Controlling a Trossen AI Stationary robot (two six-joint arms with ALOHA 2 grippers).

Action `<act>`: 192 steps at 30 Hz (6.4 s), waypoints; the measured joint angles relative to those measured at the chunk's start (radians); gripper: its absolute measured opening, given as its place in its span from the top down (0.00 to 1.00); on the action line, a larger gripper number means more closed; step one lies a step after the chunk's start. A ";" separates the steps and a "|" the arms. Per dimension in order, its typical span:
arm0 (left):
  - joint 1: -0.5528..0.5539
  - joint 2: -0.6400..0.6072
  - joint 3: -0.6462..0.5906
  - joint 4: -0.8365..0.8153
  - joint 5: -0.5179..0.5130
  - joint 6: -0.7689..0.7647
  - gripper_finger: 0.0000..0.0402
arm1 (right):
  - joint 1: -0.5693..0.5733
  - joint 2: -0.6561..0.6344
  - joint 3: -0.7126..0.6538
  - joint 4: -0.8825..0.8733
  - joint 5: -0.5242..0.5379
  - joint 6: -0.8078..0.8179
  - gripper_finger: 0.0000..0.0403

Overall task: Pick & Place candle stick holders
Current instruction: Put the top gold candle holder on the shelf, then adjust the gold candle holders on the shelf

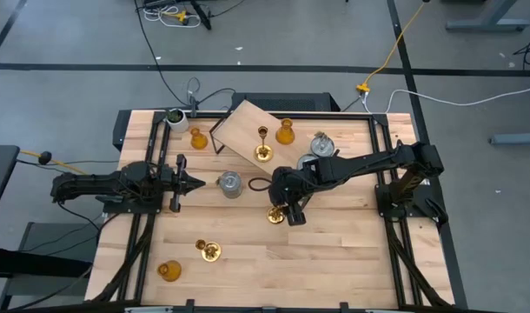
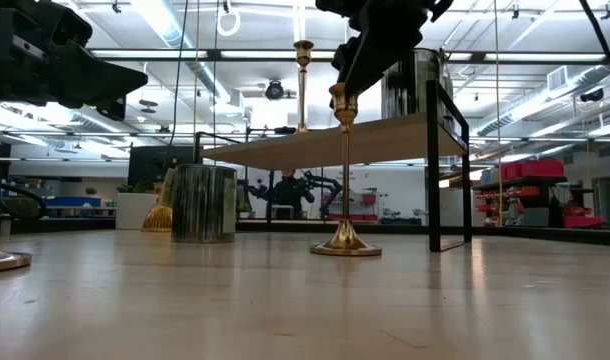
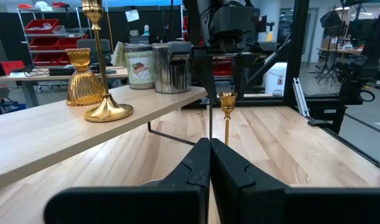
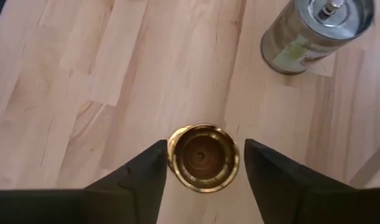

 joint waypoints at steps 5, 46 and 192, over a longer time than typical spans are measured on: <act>0.000 0.000 0.000 0.000 0.000 0.000 0.97 | 0.000 0.000 0.000 0.000 0.001 0.000 0.55; 0.000 0.000 0.000 0.000 0.000 0.000 0.97 | -0.009 -0.008 0.376 -0.236 -0.006 0.043 0.63; 0.000 0.000 0.000 0.000 0.000 0.000 0.97 | -0.267 -0.150 0.583 -0.478 0.177 0.134 0.25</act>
